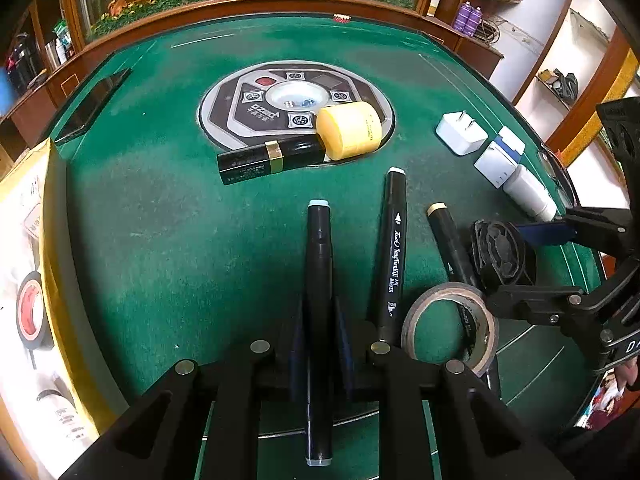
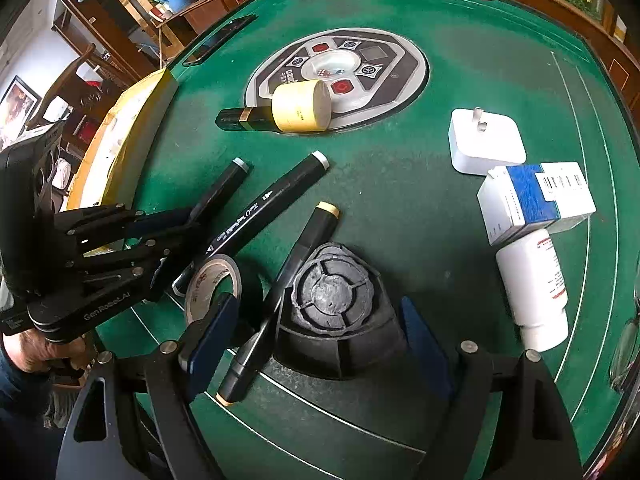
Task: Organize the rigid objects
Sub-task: 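Grasp black marker with left tool while right tool grasps black round part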
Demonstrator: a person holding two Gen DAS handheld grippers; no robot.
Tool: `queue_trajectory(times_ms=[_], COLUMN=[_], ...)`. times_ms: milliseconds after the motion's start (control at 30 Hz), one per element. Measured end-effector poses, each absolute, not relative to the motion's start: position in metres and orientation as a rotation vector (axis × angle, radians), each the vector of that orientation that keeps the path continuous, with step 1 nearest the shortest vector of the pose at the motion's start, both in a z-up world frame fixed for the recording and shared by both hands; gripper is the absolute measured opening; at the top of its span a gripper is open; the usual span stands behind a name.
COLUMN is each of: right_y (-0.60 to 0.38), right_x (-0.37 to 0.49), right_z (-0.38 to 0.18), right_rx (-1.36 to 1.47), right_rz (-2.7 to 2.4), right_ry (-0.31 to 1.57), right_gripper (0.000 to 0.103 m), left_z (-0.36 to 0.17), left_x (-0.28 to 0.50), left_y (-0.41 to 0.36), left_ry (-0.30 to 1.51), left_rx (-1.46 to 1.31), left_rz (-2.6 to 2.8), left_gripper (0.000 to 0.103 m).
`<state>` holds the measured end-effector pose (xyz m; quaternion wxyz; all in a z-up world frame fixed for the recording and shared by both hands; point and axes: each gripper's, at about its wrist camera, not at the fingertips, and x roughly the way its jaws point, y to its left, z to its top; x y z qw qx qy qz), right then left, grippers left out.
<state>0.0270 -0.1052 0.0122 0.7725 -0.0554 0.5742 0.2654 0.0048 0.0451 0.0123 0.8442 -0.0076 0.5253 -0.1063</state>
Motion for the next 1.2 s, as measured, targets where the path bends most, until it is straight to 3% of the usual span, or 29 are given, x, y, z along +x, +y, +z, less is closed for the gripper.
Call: queue_trajectory(times_ms=[167, 233, 367, 433, 633, 767, 833, 1200], right_y=[-0.112, -0.119, -0.124, -0.118, -0.100, -0.101, -0.107, -0.124], right_x=[0.023, 0.022, 0.020, 0.018, 0.009, 0.016, 0.015, 0.006], right_z=[0.017, 0.016, 0.016, 0.015, 0.014, 0.003, 0.004, 0.020], right_rx=[-0.069, -0.050, -0.027, -0.072, -0.142, -0.148, -0.111, -0.041], right_rz=[0.563, 0.539, 0.527, 0.534, 0.564, 0.532, 0.528, 0.515], right_ry=[1.247, 1.262, 1.271, 1.273, 1.245, 1.280, 1.276, 1.226], right_gripper=[0.063, 0.050, 0.052, 0.067, 0.078, 0.078, 0.066, 0.066], left_z=[0.012, 0.012, 0.012, 0.013, 0.012, 0.012, 0.012, 0.015], left_x=[0.003, 0.003, 0.002, 0.002, 0.001, -0.002, -0.003, -0.009], left_y=[0.051, 0.053, 0.055, 0.054, 0.052, 0.052, 0.053, 0.058], left_ry=[1.109, 1.112, 1.119, 1.120, 1.116, 1.107, 1.106, 1.112], left_rx=[-0.075, -0.093, -0.109, -0.108, -0.089, -0.082, -0.089, -0.163], left_rz=[-0.225, -0.230, -0.230, -0.229, -0.226, -0.228, -0.232, -0.244], left_gripper=[0.015, 0.015, 0.015, 0.015, 0.015, 0.015, 0.015, 0.015])
